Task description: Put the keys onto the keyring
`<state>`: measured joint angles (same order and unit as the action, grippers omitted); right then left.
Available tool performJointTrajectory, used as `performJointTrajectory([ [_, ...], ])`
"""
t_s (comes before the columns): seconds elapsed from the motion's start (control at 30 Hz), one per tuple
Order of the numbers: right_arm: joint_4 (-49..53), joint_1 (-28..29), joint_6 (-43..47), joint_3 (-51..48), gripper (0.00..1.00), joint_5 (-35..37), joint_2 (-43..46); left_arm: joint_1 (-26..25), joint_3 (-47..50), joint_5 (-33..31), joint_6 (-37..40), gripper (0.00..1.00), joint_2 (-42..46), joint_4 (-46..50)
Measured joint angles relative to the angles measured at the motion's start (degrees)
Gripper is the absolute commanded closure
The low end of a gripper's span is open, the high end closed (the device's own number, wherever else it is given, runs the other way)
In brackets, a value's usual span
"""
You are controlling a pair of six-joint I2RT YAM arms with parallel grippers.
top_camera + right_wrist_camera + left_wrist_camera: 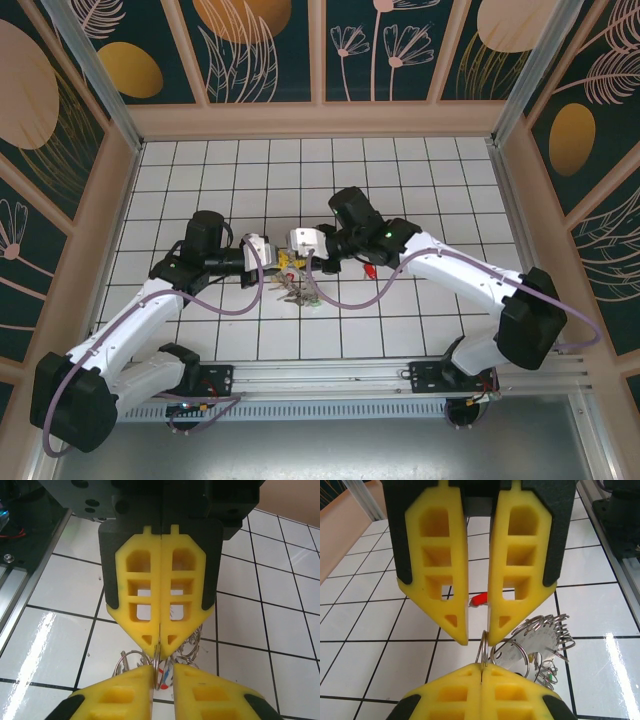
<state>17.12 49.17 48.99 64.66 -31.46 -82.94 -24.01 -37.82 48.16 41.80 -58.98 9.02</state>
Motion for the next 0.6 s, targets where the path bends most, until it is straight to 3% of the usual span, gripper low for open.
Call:
performJointTrajectory([
  [0.27,0.79,0.44,0.00,0.61,1.00,2.38,-1.64,0.07,0.13,-0.66,-0.04,1.00,0.00,0.02],
  [0.4,0.63,0.59,-1.01,0.66,1.00,3.19,-1.64,0.11,0.13,-0.72,-0.07,1.00,0.00,-0.02],
  [0.47,-1.18,0.59,-2.69,-0.02,1.00,3.39,-1.49,0.20,0.31,-0.85,-0.17,0.83,0.09,-0.52],
  [0.6,-10.97,-0.11,-9.20,-6.88,1.00,2.89,1.44,0.35,1.88,-0.66,-1.95,0.78,2.49,-2.97],
])
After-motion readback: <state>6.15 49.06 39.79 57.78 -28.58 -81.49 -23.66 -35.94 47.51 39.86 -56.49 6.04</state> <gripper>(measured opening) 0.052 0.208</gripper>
